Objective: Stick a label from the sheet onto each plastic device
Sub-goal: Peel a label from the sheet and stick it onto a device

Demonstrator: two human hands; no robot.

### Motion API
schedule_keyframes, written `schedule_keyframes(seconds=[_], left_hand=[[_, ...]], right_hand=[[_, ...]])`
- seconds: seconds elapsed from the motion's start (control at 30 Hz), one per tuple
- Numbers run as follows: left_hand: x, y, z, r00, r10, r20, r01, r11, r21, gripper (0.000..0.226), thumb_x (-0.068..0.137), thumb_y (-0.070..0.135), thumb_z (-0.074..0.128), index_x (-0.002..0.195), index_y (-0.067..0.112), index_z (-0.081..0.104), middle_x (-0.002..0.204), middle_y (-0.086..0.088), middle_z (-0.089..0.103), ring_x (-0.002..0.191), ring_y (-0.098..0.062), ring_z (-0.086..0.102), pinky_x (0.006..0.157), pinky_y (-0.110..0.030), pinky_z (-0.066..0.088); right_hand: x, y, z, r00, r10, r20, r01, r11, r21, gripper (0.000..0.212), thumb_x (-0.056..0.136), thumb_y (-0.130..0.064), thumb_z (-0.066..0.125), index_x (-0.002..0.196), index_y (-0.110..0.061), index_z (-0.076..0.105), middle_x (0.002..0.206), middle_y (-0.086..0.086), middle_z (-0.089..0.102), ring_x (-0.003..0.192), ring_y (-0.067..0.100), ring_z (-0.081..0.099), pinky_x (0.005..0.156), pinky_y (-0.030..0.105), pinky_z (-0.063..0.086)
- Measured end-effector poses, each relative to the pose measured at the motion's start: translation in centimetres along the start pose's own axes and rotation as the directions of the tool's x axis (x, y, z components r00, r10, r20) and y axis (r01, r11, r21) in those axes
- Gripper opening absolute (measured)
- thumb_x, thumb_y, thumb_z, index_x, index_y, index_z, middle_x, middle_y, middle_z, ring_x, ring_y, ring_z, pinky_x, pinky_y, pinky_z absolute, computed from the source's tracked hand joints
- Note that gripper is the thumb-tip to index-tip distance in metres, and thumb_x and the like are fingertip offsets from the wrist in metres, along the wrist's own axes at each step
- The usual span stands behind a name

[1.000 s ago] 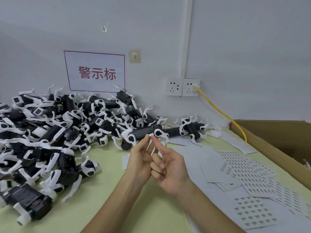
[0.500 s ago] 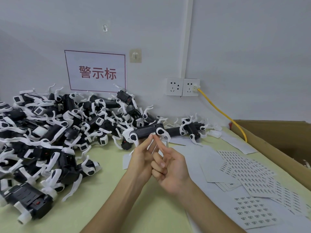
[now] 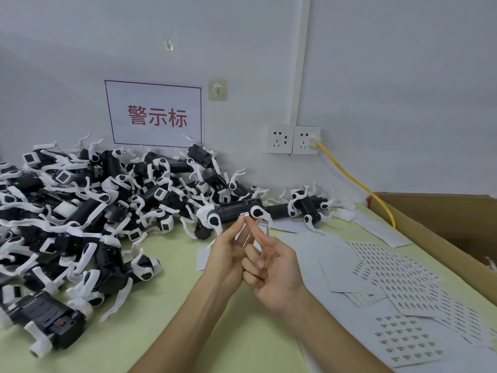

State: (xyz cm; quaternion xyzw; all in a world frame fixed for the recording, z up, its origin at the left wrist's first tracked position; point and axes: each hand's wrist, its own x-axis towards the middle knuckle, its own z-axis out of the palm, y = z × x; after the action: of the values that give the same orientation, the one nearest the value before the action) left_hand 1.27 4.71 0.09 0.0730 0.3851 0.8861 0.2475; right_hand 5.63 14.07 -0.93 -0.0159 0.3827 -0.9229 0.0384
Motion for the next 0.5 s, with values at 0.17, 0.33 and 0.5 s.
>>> schedule_keyframes(seconds=[0.17, 0.33, 0.5], left_hand=[[0.11, -0.06, -0.1, 1.0, 0.005, 0.0, -0.005, 1.0, -0.005, 0.027, 0.08, 0.043, 0.07, 0.077, 0.017, 0.078, 0.097, 0.008, 0.075, 0.053, -0.019, 0.062, 0.059, -0.028, 0.053], [0.23, -0.06, -0.15, 0.999, 0.03, -0.015, -0.03, 0.999, -0.025, 0.024, 0.079, 0.04, 0.072, 0.069, 0.019, 0.077, 0.1, 0.006, 0.076, 0.053, -0.02, 0.062, 0.064, -0.03, 0.052], [0.27, -0.03, -0.13, 0.997, 0.06, -0.049, -0.062, 0.997, -0.04, 0.023, 0.075, 0.036, 0.073, 0.058, 0.02, 0.073, 0.097, 0.005, 0.077, 0.061, -0.018, 0.067, 0.062, -0.028, 0.054]], right_hand=[[-0.03, -0.04, -0.02, 1.0, 0.002, -0.003, -0.002, 1.0, 0.003, 0.043, 0.084, -0.025, 0.055, 0.123, -0.029, 0.072, 0.052, 0.0, 0.026, 0.047, 0.014, 0.012, 0.042, 0.024, 0.013], [0.0, 0.0, -0.03, 1.0, 0.0, -0.001, 0.0, 1.0, 0.0, 0.043, 0.083, -0.026, 0.056, 0.123, -0.029, 0.072, 0.052, 0.0, 0.026, 0.047, 0.013, 0.012, 0.042, 0.024, 0.013], [0.02, 0.14, -0.1, 1.0, 0.004, 0.003, -0.003, 1.0, -0.003, 0.043, 0.083, -0.026, 0.056, 0.123, -0.029, 0.072, 0.052, 0.0, 0.027, 0.047, 0.014, 0.012, 0.042, 0.024, 0.013]])
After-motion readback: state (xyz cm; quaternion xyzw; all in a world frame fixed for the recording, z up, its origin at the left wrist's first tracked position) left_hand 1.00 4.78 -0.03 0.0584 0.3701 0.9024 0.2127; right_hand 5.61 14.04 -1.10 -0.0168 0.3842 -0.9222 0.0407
